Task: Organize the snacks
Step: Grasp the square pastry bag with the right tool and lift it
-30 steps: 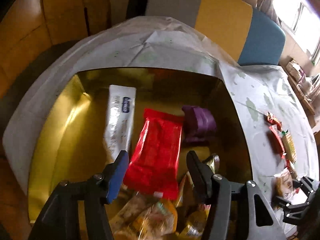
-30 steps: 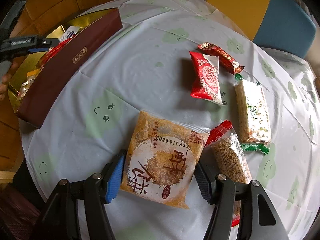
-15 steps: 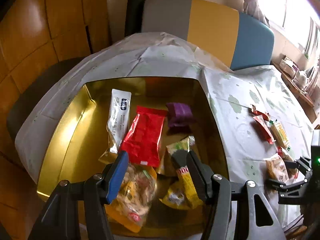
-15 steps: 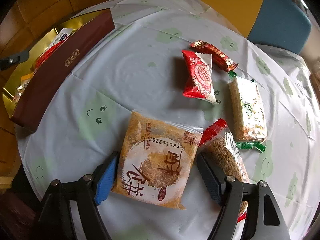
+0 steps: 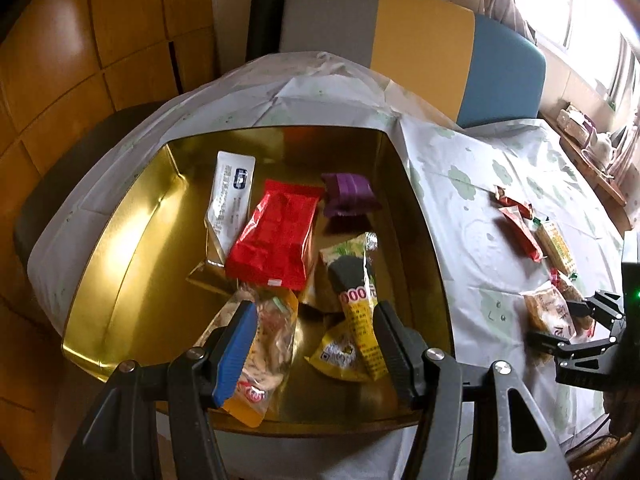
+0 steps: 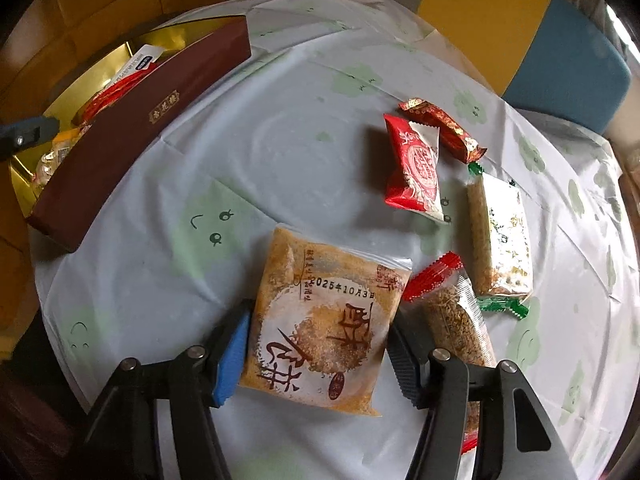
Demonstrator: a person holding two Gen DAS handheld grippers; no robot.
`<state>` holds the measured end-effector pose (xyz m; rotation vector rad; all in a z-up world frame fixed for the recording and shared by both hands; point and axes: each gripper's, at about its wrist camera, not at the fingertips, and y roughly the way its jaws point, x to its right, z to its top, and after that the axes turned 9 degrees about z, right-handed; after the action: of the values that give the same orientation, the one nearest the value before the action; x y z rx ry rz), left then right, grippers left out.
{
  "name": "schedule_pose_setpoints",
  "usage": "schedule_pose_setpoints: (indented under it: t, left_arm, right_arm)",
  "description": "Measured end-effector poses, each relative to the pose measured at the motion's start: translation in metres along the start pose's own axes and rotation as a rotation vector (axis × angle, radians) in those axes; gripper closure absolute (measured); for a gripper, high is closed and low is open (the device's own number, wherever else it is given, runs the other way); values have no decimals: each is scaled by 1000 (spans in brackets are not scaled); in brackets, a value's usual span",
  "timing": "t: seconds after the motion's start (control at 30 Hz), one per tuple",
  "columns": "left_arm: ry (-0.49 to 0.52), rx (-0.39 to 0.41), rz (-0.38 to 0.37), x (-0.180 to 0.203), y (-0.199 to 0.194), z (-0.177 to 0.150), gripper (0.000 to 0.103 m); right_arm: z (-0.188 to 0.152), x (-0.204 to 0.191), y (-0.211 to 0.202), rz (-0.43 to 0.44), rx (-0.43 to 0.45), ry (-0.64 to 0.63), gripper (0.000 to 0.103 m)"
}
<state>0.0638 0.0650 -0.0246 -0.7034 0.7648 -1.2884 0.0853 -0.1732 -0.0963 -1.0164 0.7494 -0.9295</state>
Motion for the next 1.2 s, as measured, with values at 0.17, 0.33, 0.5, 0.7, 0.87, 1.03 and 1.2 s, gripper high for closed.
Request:
schedule_pose_setpoints:
  t: [0.17, 0.33, 0.5, 0.7, 0.87, 1.03, 1.2]
  left_arm:
    - [2, -5, 1, 1, 0, -3, 42]
    - [-8, -6, -5, -5, -1, -5, 42]
    - [-53, -19, -14, -26, -1, -6, 42]
    - [-157, -31, 10, -66, 1, -6, 42]
    - [-213, -25, 49, -93, 2, -9, 42]
    - [-235, -17, 74, -104, 4, -12, 42]
    - [-251, -17, 20, -110, 4, -13, 42]
  right_arm:
    - [0, -2, 0, -8, 2, -3, 40]
    - [-3, -3, 0, -16, 8, -11, 40]
    - [-6, -4, 0, -18, 16, -15, 40]
    - [-8, 1, -1, 2, 21, 2, 40]
    - [-6, 3, -2, -1, 14, 5, 40]
    - [0, 2, -1, -9, 0, 19, 41]
    - [5, 1, -8, 46, 14, 69, 41]
